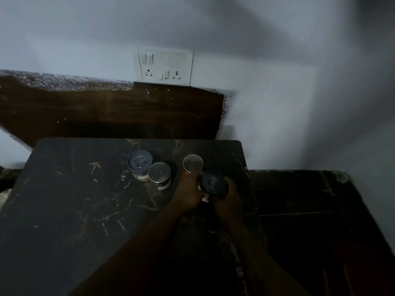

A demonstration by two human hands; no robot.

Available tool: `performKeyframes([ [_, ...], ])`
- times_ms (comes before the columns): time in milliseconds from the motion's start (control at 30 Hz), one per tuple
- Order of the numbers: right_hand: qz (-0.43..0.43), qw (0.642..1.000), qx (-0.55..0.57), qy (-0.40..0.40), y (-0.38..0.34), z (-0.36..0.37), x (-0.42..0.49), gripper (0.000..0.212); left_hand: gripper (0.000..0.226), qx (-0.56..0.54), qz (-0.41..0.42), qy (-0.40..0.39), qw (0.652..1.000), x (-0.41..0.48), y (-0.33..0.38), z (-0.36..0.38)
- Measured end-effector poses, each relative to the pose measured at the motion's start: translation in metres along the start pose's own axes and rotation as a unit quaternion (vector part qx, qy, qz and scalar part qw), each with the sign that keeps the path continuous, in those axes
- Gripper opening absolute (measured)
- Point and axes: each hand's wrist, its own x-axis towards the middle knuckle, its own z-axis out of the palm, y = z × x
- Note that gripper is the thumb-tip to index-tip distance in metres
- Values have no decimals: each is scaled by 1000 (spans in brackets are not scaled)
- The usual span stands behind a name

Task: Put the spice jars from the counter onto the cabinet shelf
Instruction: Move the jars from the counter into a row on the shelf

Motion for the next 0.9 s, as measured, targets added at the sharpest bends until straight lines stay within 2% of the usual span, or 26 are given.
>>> performKeyframes([
  [167, -37, 996, 76, 21, -46, -10, -21, 79, 51, -52, 72, 7, 996, -16, 19, -43],
  [300, -103, 990, 95, 34, -104, -24, -40, 65, 50, -21, 135, 29, 990, -30, 36, -94],
  [400, -161, 975, 155, 12, -150, -30, -57, 56, 55, -85, 146, 64, 983, -40, 55, -134],
  [500, -233, 953, 190, 28, -202, -28, -70, 50, 64, -176, 184, 73, 964, -51, 78, -175],
  [600, -283, 928, 238, 51, -260, -26, -81, 44, 69, -193, 239, 130, 943, -60, 110, -219],
  [700, -321, 903, 273, 87, -318, -30, -93, 46, 67, -146, 297, 221, 917, -71, 151, -264],
  [767, -354, 888, 271, 110, -355, -36, -101, 36, 67, -113, 332, 273, 896, -80, 179, -293],
  [833, -389, 867, 275, 146, -389, -45, -106, 24, 68, -106, 362, 296, 877, -86, 204, -316],
  [900, -423, 844, 277, 176, -424, -56, -112, 23, 68, -102, 388, 312, 861, -91, 230, -337],
])
